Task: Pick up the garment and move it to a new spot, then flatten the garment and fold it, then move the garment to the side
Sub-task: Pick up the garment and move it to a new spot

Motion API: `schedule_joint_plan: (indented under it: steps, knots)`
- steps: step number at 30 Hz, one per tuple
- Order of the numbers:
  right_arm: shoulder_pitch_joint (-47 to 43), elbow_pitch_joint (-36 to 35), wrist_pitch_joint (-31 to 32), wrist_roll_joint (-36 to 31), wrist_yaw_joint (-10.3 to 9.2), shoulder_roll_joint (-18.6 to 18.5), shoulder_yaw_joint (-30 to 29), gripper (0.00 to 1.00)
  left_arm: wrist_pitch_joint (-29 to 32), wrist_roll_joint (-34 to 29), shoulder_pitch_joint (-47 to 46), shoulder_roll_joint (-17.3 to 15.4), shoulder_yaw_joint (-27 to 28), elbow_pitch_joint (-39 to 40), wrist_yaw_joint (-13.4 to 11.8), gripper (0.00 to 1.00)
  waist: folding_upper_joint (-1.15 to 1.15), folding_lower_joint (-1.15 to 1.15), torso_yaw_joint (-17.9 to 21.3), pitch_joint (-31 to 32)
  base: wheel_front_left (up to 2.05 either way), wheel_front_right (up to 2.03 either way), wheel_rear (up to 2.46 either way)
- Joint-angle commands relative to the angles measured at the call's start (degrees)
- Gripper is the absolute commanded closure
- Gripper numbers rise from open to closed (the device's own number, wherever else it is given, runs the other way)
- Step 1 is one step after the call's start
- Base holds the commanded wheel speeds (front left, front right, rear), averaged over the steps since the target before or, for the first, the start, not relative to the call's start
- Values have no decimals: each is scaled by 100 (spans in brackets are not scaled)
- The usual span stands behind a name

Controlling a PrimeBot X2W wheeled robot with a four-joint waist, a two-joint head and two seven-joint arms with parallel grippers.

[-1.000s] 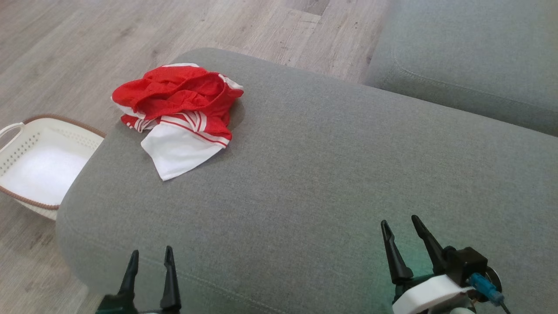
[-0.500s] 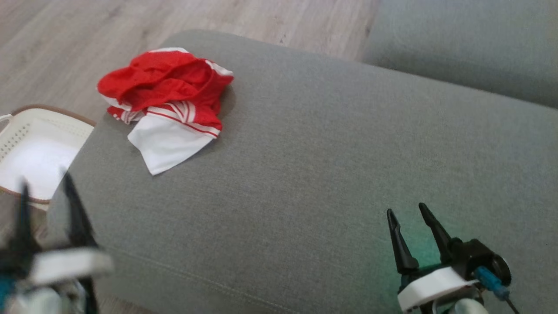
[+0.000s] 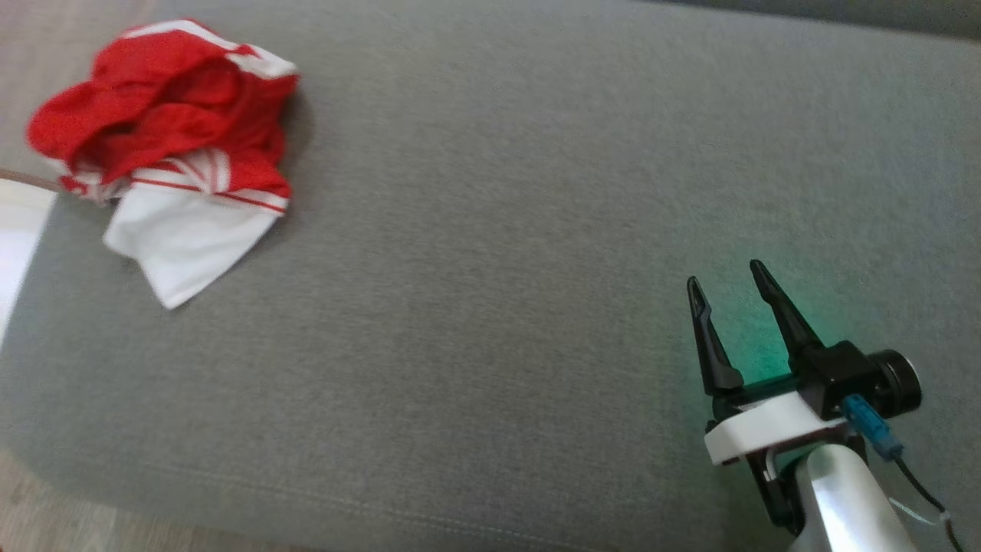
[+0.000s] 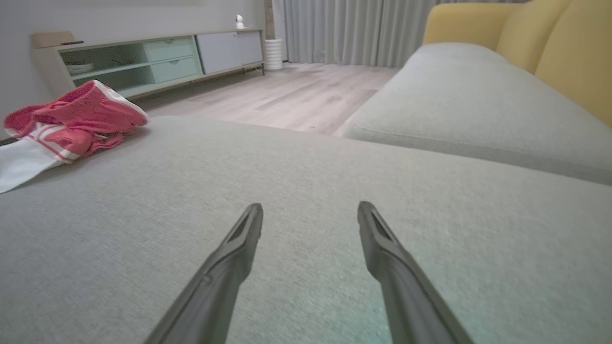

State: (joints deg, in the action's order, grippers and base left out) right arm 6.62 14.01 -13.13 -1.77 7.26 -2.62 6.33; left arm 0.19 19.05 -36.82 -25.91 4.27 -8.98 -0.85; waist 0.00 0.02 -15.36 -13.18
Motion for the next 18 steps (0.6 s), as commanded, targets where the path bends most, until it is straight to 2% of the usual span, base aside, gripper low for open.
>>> schedule_joint_plan:
  steps: [1,6,14,18]
  knots:
    - [165,-210,15,-63,23,-26,121,0,151,78,-350,-290,113,-15,63,0,0,-2,296,-322,0,0,0]
    - [239,-366,80,-184,23,-26,95,0,782,204,-993,-310,-240,-1024,339,0,0,-2,502,-646,0,0,0]
    - [280,-672,195,-327,23,-26,63,0,1930,229,-1302,-423,-845,-2358,656,0,0,-2,684,-1099,0,0,0]
    - [239,-820,265,-378,23,-26,46,0,1917,136,-1424,-548,-974,-2645,678,0,0,-2,712,-1315,0,0,0]
